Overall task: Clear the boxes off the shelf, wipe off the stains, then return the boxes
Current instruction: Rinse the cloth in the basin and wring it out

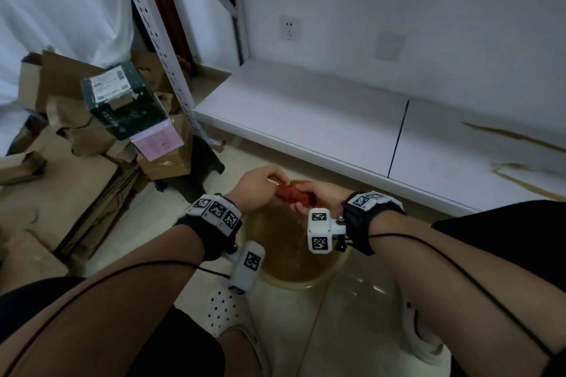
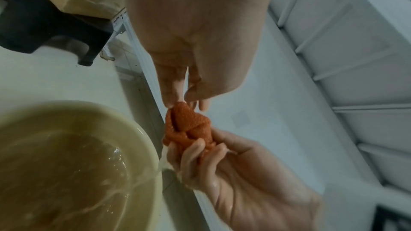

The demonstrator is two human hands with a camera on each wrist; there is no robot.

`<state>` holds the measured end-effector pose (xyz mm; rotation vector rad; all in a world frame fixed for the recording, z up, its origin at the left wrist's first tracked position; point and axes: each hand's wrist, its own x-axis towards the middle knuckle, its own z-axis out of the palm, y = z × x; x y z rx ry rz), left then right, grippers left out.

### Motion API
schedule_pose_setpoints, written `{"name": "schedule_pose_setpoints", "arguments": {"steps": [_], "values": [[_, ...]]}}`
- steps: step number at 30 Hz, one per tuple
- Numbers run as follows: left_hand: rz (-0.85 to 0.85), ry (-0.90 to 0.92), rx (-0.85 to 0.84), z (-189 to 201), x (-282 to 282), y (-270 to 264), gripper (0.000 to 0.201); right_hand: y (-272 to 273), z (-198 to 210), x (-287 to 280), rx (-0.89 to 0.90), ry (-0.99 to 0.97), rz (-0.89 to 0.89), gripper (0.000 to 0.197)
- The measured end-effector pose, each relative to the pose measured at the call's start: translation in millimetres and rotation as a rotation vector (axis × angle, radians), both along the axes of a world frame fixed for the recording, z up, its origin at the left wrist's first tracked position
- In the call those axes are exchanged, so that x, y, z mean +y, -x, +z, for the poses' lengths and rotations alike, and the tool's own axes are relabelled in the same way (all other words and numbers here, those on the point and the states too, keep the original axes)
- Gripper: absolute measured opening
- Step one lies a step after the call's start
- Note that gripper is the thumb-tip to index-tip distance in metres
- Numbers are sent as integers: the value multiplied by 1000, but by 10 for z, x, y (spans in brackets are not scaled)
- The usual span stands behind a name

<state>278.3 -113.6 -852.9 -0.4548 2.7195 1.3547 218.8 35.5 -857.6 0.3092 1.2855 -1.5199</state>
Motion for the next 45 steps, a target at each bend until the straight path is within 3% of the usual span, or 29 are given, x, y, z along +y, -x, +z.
{"name": "schedule_pose_setpoints", "arguments": {"steps": [3,5,10,13,17,25,30,35,38,41,45], "values": [[-294,238,87,-60,58,-34,53,38,74,7,38,-76,48,38],[-486,358,116,-132,103,-35,74,69,149,36,72,-81,86,28],[-515,430,162,-165,182,-9,79,40,301,59,161,-124,188,16],[-525,462,131,-124,237,11,82,8,273,47,217,-186,254,23],[-467,480,105,-101,337,-16,66,-31,251,51,275,-280,347,23],[-456,532,-24,-192,336,38,45,-122,114,-62,652,-424,708,41],[-428,574,-131,-198,309,125,42,-97,96,-88,969,-557,803,29],[-353,520,-187,-215,325,148,36,-88,69,-109,1087,-660,909,20],[-350,495,-245,-186,304,173,33,-95,30,-95,1156,-659,856,30],[-320,447,-356,-108,287,177,27,-127,39,-70,1207,-655,891,31],[-292,294,-375,-82,296,151,25,-119,40,-57,1239,-662,950,30]]}}
